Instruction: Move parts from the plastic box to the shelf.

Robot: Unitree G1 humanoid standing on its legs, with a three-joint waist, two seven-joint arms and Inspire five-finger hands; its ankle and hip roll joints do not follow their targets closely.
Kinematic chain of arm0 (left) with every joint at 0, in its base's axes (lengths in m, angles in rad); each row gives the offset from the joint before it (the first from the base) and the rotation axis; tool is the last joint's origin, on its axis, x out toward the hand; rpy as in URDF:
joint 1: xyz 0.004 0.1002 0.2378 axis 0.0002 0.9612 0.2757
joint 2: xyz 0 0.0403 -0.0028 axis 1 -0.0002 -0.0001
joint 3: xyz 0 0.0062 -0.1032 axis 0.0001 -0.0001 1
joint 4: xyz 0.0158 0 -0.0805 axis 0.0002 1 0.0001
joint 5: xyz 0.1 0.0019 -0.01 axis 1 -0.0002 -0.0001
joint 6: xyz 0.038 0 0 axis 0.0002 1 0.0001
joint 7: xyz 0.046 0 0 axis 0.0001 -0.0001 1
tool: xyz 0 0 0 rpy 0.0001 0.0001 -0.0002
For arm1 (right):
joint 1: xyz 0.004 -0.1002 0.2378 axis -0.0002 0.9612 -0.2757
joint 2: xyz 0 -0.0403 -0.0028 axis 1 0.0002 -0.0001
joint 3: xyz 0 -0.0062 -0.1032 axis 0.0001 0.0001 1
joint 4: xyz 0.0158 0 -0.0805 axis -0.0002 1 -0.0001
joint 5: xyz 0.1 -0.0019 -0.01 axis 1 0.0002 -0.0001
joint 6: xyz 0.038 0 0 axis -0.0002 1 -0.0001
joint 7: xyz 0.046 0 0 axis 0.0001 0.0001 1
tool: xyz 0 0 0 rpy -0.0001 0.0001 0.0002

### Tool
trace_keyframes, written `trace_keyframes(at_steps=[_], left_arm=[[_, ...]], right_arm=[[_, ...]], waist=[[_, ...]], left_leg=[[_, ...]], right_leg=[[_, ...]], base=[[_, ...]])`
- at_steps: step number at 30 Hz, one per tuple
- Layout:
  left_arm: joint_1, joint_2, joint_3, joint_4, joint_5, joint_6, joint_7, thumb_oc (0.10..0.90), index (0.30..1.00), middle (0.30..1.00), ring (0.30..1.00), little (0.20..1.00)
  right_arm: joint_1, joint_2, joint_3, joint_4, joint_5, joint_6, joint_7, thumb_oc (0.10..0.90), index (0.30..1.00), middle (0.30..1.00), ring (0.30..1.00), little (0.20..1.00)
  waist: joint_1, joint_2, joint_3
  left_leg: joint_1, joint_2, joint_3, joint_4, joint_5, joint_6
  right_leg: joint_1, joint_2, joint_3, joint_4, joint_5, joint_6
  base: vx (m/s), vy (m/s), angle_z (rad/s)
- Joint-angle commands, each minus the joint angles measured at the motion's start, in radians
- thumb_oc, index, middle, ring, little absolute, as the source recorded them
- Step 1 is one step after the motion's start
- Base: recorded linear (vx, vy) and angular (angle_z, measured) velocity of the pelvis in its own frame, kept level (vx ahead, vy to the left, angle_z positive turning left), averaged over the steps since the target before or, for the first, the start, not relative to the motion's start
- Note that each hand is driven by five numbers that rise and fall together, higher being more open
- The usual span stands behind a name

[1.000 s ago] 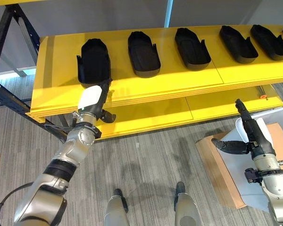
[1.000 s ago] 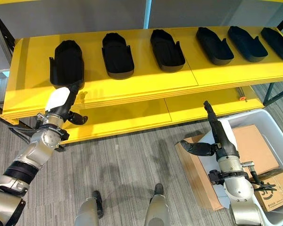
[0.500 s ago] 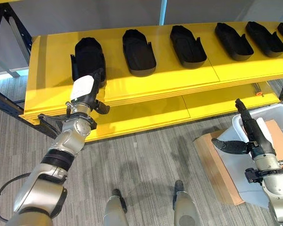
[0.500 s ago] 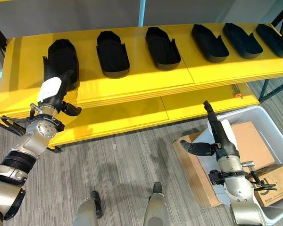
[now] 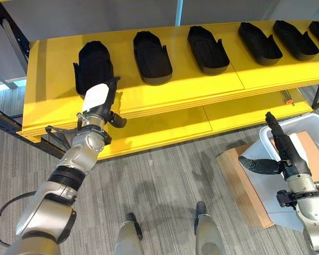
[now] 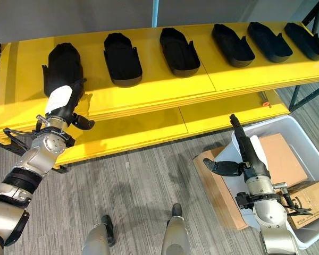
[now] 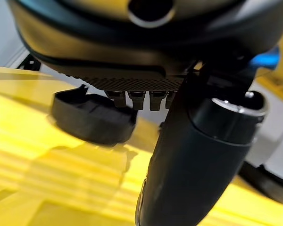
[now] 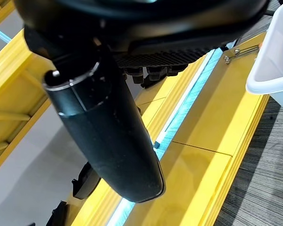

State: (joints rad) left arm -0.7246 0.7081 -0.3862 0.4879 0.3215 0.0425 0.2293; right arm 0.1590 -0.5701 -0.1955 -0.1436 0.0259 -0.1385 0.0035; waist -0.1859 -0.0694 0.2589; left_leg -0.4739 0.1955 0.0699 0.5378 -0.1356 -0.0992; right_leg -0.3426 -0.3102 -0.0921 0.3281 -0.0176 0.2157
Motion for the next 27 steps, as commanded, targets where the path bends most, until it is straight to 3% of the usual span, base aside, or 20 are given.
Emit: trace_keyframes(at_steps=[1,12,27], left_arm=[[-0.067,0.082,0.089,-0.139,0.052,-0.072,0.083,0.9,1.0,1.0,1.0,1.0],[-0.009,0.095,0.132,-0.282,0.095,-0.099,0.062,0.9,1.0,1.0,1.0,1.0],[0.008,0.07,0.09,-0.189,0.065,-0.091,0.021,0.9,1.0,1.0,1.0,1.0]], right_arm=[[-0.038,-0.075,-0.079,-0.052,0.033,-0.102,-0.052,0.9,1.0,1.0,1.0,1.0],[-0.041,-0.072,-0.083,-0.057,0.032,-0.102,-0.045,0.9,1.0,1.0,1.0,1.0],[-0.056,-0.067,-0.069,-0.042,0.032,-0.09,-0.052,0.9,1.0,1.0,1.0,1.0]], waist=[[0.02,0.014,-0.065],[0.029,0.016,-0.058],[0.024,0.017,-0.059]], left_leg=[[0.034,0.03,-0.033,-0.062,0.017,0.005],[0.025,0.025,-0.036,-0.057,0.02,0.009],[0.019,0.027,-0.032,-0.052,0.021,0.011]], right_leg=[[0.037,0.018,-0.023,0.054,-0.08,-0.038],[0.028,0.016,-0.025,0.06,-0.077,-0.041],[0.018,0.019,-0.015,0.061,-0.074,-0.043]], base=[[0.0,0.0,0.0],[0.0,0.0,0.0],[0.0,0.0,0.0]])
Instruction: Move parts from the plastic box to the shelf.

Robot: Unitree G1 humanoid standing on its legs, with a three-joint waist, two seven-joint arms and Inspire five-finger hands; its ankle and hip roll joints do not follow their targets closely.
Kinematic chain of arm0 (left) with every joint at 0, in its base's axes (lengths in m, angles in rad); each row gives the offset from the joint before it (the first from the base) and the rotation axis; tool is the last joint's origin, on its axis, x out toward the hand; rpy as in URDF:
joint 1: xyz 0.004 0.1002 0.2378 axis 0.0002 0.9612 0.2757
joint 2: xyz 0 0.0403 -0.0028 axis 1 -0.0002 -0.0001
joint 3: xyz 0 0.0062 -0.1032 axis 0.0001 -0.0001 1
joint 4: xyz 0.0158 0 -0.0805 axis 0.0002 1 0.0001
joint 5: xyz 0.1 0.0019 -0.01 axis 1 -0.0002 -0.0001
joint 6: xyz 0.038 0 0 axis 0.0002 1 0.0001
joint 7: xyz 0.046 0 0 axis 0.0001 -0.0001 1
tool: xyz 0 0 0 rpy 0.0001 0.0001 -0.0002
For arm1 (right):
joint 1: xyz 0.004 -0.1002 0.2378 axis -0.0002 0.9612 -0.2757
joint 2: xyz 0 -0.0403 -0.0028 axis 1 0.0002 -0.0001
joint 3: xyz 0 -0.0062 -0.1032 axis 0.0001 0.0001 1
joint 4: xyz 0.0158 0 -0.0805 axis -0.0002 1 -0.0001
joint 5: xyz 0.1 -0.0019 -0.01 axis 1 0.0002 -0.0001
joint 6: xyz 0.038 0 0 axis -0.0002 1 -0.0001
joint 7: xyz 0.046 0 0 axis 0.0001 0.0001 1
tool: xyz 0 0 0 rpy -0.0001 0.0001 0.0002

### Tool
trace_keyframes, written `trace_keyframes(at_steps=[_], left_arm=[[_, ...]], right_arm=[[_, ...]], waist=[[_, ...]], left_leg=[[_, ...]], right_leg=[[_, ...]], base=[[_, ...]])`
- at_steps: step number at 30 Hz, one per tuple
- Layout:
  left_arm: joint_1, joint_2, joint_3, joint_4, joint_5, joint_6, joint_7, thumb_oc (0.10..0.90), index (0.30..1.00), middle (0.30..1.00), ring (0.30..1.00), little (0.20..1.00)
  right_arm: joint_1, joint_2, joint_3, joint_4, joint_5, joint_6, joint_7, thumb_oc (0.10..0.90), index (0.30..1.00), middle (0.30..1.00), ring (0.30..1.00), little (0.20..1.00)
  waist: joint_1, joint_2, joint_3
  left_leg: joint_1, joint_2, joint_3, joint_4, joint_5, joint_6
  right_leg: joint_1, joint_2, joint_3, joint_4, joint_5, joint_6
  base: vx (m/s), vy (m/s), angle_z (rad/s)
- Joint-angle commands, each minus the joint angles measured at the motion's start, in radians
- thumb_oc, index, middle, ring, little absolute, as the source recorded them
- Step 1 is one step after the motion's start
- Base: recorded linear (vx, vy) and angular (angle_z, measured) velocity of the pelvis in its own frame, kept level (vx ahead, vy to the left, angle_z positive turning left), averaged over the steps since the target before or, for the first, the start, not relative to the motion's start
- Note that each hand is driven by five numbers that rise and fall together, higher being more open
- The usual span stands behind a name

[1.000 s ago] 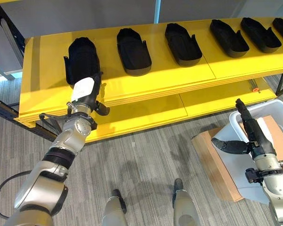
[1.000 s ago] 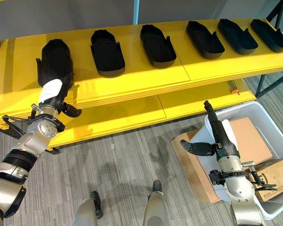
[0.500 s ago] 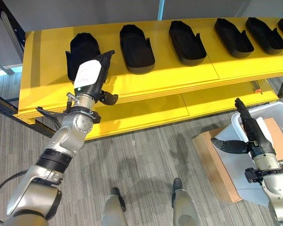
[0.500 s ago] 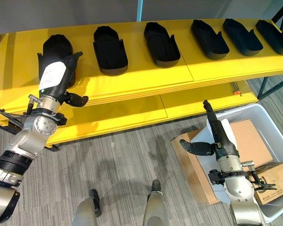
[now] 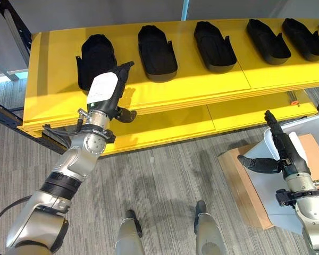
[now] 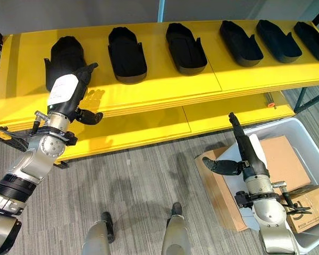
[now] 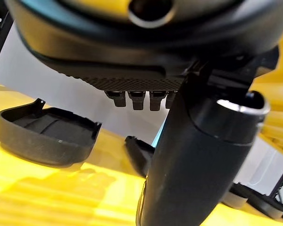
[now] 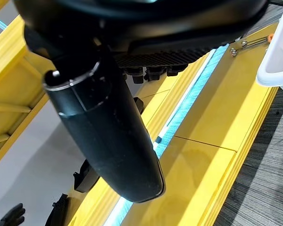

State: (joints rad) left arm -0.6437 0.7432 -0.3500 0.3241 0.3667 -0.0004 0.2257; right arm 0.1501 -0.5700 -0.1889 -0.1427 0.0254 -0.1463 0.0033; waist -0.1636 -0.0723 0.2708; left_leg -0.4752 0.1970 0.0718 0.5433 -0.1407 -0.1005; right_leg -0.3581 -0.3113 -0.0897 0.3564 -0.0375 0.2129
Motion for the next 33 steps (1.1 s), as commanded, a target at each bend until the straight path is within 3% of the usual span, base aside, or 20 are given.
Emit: trace_keyframes(at_steps=[1,33], left_arm=[[-0.072,0.034,0.051,-0.021,0.02,-0.047,0.022,0.9,1.0,1.0,1.0,1.0],[-0.024,0.017,0.021,0.099,0.038,-0.039,-0.014,0.9,1.0,1.0,1.0,1.0]], right_arm=[[-0.047,-0.067,-0.076,-0.043,0.032,-0.083,-0.051,0.9,1.0,1.0,1.0,1.0],[-0.051,-0.068,-0.066,-0.044,0.034,-0.08,-0.051,0.9,1.0,1.0,1.0,1.0]], waist=[[0.002,0.019,-0.071],[0.004,0.016,-0.059]], left_leg=[[0.021,0.025,-0.034,-0.058,0.026,0.012],[0.012,0.026,-0.034,-0.042,0.017,0.013]], right_leg=[[0.032,0.021,-0.017,0.034,-0.054,-0.04],[0.019,0.021,-0.008,0.05,-0.061,-0.041]], base=[[0.0,0.0,0.0],[0.0,0.0,0.0]])
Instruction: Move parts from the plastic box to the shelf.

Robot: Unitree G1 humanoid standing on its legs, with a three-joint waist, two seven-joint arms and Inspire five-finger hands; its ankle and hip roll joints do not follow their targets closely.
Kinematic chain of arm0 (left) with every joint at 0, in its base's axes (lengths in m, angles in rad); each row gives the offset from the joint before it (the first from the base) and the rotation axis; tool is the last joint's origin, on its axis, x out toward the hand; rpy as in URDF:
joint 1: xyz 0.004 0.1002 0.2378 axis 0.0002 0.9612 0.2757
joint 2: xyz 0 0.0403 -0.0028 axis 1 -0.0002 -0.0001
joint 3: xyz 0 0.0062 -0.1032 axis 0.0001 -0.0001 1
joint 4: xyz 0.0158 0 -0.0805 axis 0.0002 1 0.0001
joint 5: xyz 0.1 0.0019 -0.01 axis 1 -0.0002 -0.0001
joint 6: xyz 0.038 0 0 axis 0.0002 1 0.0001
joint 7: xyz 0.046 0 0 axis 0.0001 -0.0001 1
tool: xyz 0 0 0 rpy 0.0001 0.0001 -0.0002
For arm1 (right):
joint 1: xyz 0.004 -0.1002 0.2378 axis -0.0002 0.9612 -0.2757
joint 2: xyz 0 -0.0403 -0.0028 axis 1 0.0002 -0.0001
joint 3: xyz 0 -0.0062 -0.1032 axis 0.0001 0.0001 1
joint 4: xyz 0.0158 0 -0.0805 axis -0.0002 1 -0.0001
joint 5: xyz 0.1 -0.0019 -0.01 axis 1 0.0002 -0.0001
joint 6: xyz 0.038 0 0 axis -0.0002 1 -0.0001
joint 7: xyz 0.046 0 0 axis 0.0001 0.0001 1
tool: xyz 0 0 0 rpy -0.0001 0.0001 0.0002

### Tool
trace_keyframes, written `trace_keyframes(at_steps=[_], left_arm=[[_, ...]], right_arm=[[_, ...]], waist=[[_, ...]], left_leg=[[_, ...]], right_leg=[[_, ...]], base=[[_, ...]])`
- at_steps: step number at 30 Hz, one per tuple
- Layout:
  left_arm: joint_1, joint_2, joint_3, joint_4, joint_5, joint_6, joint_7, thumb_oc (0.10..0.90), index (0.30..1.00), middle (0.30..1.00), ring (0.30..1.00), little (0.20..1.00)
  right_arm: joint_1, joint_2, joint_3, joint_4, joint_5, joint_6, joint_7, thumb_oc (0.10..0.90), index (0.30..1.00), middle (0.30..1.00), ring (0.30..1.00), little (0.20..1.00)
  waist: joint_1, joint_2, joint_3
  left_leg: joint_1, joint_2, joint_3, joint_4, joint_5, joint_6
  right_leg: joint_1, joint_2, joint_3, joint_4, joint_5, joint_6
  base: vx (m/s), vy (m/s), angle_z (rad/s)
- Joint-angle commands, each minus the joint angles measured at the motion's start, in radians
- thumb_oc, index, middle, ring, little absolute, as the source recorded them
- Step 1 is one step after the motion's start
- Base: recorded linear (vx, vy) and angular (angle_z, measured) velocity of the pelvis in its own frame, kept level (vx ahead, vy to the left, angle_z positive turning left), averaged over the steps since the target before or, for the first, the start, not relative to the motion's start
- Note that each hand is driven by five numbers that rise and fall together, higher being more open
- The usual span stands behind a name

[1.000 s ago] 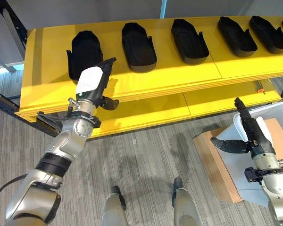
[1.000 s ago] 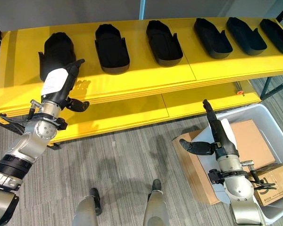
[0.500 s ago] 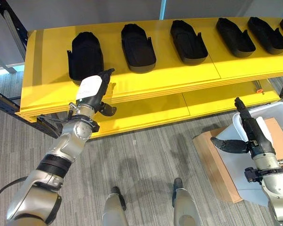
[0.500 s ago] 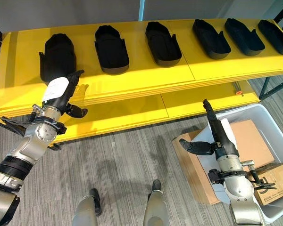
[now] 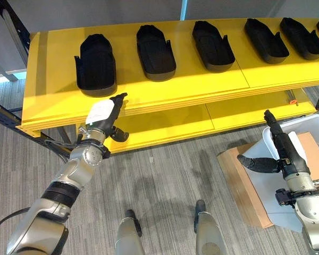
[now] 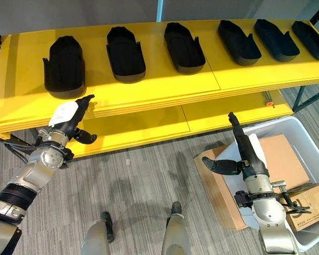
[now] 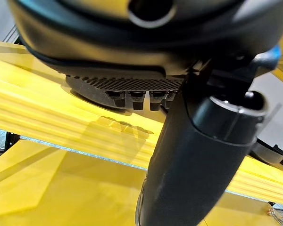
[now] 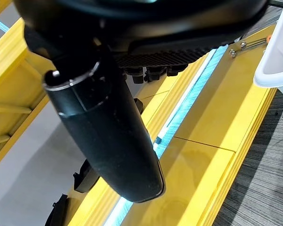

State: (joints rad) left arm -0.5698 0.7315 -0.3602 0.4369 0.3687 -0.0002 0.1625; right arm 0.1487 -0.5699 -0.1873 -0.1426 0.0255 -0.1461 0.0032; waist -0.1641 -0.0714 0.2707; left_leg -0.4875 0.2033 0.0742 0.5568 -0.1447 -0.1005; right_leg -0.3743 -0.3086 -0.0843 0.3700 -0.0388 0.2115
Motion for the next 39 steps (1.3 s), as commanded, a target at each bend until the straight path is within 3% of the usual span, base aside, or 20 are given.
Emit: trace_keyframes(at_steps=[1,14,39], left_arm=[[-0.102,0.031,0.032,-0.002,0.033,-0.036,0.05,0.9,1.0,1.0,1.0,1.0],[-0.205,0.062,0.026,0.146,-0.017,-0.009,0.087,0.9,1.0,1.0,1.0,1.0],[-0.305,0.088,-0.019,0.191,-0.029,0.01,0.081,0.9,1.0,1.0,1.0,1.0]], right_arm=[[-0.048,-0.068,-0.067,-0.044,0.034,-0.08,-0.051,0.9,1.0,1.0,1.0,1.0],[-0.031,-0.077,-0.068,-0.046,0.046,-0.082,-0.049,0.9,1.0,1.0,1.0,1.0],[-0.033,-0.087,-0.062,-0.038,0.058,-0.074,-0.043,0.9,1.0,1.0,1.0,1.0]], waist=[[0.005,0.015,-0.059],[-0.007,0.011,-0.064],[-0.014,0.012,-0.067]], left_leg=[[0.024,0.019,-0.035,-0.053,0.02,0.014],[0.018,0.021,-0.03,-0.051,0.023,0.011],[0.017,0.022,-0.028,-0.047,0.021,0.01]], right_leg=[[0.034,0.018,-0.013,0.037,-0.059,-0.039],[0.024,0.019,-0.009,0.04,-0.056,-0.037],[0.022,0.02,-0.003,0.044,-0.056,-0.035]], base=[[0.0,0.0,0.0],[0.0,0.0,0.0],[0.0,0.0,0.0]])
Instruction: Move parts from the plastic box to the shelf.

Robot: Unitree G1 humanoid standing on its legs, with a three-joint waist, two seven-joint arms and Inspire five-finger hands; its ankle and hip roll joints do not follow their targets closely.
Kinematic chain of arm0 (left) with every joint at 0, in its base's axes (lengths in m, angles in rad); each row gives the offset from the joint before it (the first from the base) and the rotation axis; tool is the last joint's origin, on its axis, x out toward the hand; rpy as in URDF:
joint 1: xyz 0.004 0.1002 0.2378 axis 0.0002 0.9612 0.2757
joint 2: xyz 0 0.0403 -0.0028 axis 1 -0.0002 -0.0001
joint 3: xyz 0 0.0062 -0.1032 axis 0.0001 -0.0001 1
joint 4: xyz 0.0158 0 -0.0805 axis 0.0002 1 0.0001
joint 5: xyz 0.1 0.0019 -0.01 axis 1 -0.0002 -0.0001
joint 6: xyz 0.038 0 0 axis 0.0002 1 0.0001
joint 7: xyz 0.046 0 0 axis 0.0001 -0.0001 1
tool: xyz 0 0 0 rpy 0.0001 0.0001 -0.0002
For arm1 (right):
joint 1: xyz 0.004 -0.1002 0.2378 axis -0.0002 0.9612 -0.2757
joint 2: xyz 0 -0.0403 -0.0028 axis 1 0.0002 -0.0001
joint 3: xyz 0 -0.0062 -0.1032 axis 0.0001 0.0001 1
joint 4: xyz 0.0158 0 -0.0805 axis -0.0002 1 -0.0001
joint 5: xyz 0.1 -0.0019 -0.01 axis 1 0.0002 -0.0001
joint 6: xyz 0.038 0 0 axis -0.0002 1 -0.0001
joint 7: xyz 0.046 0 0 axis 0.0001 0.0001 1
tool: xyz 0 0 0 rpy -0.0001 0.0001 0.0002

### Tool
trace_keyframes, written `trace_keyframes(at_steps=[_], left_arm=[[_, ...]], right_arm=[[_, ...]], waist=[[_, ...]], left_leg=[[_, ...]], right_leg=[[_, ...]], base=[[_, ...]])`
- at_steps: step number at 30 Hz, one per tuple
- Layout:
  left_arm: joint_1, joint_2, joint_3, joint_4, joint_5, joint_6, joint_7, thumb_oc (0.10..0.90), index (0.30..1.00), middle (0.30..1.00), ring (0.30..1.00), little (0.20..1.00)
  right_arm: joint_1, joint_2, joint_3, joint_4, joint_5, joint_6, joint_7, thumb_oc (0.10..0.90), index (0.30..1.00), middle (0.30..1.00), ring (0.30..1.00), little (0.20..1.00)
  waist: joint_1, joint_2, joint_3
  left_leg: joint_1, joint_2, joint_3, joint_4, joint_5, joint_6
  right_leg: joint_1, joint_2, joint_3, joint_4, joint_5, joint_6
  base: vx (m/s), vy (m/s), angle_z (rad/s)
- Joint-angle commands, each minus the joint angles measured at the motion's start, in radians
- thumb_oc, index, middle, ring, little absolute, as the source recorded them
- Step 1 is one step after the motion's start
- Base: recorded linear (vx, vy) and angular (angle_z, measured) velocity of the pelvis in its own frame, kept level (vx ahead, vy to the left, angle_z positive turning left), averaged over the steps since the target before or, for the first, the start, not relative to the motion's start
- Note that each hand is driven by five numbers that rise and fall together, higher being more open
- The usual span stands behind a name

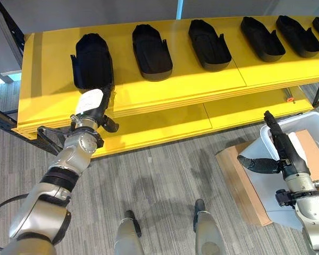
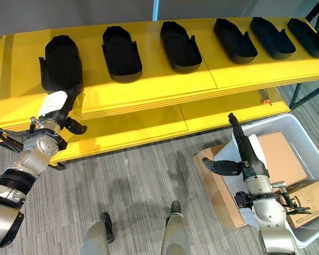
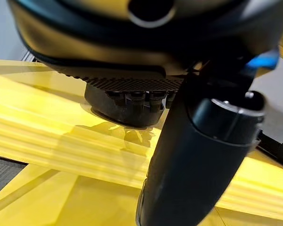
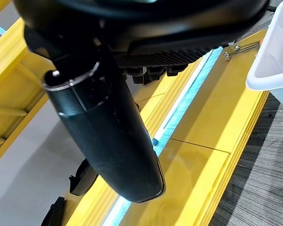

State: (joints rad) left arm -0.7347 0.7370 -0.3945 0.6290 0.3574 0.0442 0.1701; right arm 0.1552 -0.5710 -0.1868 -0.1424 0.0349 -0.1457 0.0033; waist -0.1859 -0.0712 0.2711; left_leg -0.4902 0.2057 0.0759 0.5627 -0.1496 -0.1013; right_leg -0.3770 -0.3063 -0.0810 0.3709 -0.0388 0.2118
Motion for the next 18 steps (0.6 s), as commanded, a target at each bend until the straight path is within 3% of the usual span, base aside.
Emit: trace_keyframes(at_steps=[1,18], left_arm=[[-0.14,0.083,0.015,-0.001,-0.017,-0.034,0.073,0.9,1.0,1.0,1.0,1.0],[-0.264,0.089,-0.044,0.196,-0.07,-0.025,0.072,0.9,1.0,1.0,1.0,1.0]], right_arm=[[-0.039,-0.086,-0.062,-0.038,0.048,-0.074,-0.043,0.9,1.0,1.0,1.0,1.0],[-0.013,-0.106,-0.077,-0.056,0.076,-0.079,-0.034,0.9,1.0,1.0,1.0,1.0]], waist=[[0.008,0.012,-0.068],[-0.018,0.009,-0.067]], left_leg=[[0.02,0.02,-0.03,-0.053,0.026,0.011],[-0.001,0.025,-0.023,-0.041,0.028,0.012]], right_leg=[[0.025,0.018,-0.007,0.044,-0.056,-0.035],[-0.014,0.023,0.013,0.049,-0.045,-0.033]], base=[[0.0,0.0,0.0],[0.0,0.001,-0.02]])
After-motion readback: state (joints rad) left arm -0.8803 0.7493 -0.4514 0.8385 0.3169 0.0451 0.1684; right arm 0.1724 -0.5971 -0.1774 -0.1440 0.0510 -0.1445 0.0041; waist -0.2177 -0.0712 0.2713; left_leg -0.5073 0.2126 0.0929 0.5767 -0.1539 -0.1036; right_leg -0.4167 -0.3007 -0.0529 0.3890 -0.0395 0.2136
